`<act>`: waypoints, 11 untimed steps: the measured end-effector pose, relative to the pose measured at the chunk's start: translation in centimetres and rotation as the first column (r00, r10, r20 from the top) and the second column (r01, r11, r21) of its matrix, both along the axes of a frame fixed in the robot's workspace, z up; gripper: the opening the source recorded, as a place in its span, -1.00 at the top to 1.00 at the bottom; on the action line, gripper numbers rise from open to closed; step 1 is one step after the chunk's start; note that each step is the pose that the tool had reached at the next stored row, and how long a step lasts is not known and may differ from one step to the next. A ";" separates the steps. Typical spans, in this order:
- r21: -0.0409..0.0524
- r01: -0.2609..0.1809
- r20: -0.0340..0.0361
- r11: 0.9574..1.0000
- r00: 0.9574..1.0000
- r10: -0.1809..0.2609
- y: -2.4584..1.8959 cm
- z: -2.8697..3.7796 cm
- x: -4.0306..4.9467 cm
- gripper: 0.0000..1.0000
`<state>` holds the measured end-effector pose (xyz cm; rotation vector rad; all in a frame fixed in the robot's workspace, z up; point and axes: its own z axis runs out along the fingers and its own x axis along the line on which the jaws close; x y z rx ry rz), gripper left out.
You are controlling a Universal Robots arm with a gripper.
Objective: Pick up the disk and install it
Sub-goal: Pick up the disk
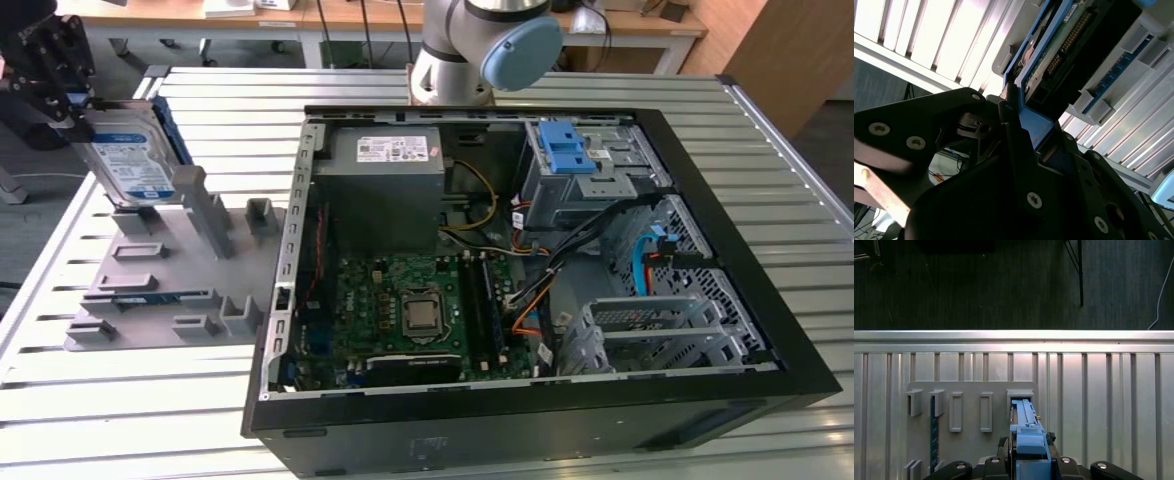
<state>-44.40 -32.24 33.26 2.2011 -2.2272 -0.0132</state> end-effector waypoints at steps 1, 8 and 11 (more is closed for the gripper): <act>-0.002 0.000 0.000 1.000 1.000 0.000 0.02 0.03 0.00 0.27; -0.004 0.000 0.000 1.000 1.000 0.000 0.02 1.55 0.00 0.27; -0.004 0.000 0.000 1.000 1.000 0.000 0.02 2.27 0.00 0.27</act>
